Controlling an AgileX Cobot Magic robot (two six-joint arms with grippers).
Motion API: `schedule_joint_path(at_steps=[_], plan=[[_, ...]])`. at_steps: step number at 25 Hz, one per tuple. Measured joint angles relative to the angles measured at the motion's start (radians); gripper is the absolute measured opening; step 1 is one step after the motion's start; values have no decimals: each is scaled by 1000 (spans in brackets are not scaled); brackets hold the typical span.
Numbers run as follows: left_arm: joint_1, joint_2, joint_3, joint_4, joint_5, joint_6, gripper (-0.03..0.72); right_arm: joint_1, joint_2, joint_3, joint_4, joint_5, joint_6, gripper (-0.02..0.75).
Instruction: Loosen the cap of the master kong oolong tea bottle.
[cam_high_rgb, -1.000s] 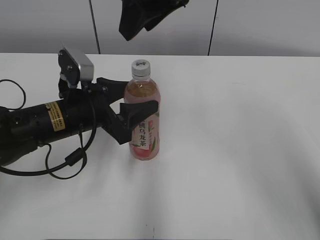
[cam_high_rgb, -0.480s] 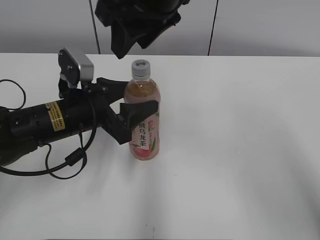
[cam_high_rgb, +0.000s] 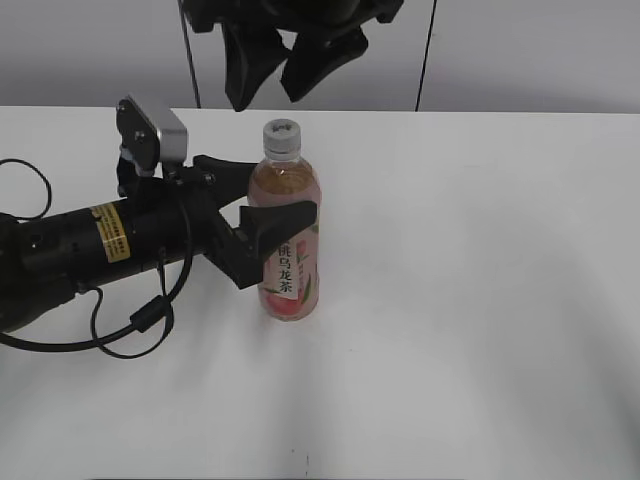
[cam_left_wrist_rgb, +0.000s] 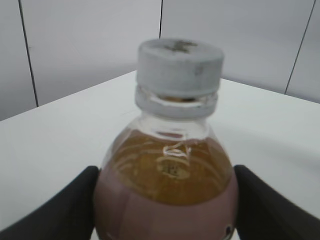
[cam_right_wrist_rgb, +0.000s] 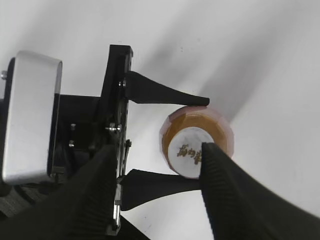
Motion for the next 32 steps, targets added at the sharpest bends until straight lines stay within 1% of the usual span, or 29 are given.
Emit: schedule_joint_path(at_steps=[4, 10, 12, 16, 18, 23, 28, 32], plan=[[0, 0, 0, 0, 0, 0, 475, 0, 0, 0, -1, 0, 51, 431], [0, 0, 0, 0, 0, 0, 475, 0, 0, 0, -28, 0, 66, 445], [0, 0, 0, 0, 0, 0, 475, 0, 0, 0, -35, 0, 75, 469], [0, 0, 0, 0, 0, 0, 475, 0, 0, 0, -35, 0, 118, 557], [0, 0, 0, 0, 0, 0, 475, 0, 0, 0, -35, 0, 149, 573], [0, 0, 0, 0, 0, 0, 475, 0, 0, 8, -35, 1, 171, 578], [0, 0, 0, 0, 0, 0, 475, 0, 2, 46, -37, 1, 172, 563], [0, 0, 0, 0, 0, 0, 475, 0, 15, 48, -37, 2, 171, 561]])
